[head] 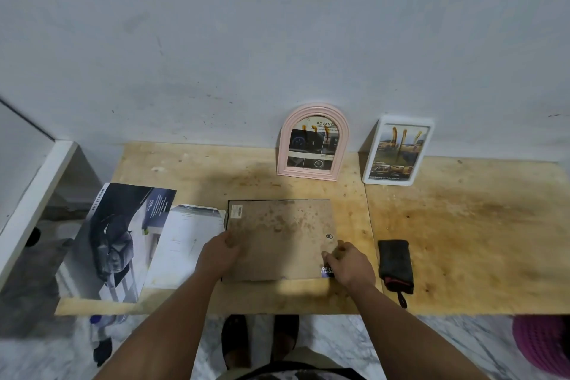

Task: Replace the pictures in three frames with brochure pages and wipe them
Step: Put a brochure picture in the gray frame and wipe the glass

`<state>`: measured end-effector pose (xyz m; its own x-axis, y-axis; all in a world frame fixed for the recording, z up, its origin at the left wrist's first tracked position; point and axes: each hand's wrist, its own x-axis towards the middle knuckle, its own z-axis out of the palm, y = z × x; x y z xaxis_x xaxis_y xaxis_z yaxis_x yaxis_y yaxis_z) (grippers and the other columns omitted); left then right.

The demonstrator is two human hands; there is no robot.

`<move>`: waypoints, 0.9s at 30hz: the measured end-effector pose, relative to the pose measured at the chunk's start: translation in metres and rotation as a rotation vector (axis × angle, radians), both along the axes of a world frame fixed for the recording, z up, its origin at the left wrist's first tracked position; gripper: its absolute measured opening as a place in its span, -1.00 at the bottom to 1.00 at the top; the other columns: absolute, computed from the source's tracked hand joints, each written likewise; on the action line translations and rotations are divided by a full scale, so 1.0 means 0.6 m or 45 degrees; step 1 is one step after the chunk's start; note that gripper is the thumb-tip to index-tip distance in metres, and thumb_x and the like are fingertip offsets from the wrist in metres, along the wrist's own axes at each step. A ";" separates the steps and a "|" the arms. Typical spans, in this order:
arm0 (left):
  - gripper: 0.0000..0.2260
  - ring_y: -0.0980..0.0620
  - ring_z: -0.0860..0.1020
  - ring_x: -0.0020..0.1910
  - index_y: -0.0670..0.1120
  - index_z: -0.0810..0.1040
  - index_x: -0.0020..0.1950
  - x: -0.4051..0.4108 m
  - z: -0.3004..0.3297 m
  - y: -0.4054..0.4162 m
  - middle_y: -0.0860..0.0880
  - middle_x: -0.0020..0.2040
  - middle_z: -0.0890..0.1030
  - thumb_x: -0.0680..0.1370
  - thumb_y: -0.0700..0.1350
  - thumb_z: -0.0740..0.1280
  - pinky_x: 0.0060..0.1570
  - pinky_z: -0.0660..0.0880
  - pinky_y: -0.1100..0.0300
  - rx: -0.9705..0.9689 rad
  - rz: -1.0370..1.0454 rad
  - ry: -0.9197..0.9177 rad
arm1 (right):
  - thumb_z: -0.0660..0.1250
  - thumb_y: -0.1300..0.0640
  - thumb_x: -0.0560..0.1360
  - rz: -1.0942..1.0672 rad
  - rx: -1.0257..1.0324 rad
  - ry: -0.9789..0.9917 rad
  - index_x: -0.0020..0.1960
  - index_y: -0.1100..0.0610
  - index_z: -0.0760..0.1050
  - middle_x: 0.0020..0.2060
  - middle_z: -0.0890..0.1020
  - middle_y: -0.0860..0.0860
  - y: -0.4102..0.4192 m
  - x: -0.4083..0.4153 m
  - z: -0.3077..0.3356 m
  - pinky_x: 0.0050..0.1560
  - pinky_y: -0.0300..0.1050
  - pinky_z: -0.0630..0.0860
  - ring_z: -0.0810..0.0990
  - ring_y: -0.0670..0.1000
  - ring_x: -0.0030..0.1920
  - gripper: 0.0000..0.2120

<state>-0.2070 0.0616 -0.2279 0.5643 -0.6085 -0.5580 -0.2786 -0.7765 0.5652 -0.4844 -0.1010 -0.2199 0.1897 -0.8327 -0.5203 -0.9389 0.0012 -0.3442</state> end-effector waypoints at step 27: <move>-0.44 -0.16 0.57 0.24 -0.04 0.36 0.48 0.000 -0.012 -0.025 -0.06 0.58 0.22 0.49 -0.01 0.39 0.15 0.58 -0.09 0.161 -0.341 -0.320 | 0.03 -0.11 0.70 0.839 -0.029 0.387 0.66 -0.07 -0.18 0.66 -0.23 0.09 -0.011 0.023 -0.022 0.45 0.34 0.26 -0.06 0.24 0.63 -0.37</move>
<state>-0.2067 0.0466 -0.2350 0.5233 -0.6883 -0.5025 -0.5985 -0.7166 0.3582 -0.4705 -0.1076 -0.2331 0.5058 -0.6065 -0.6134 -0.7961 -0.6020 -0.0611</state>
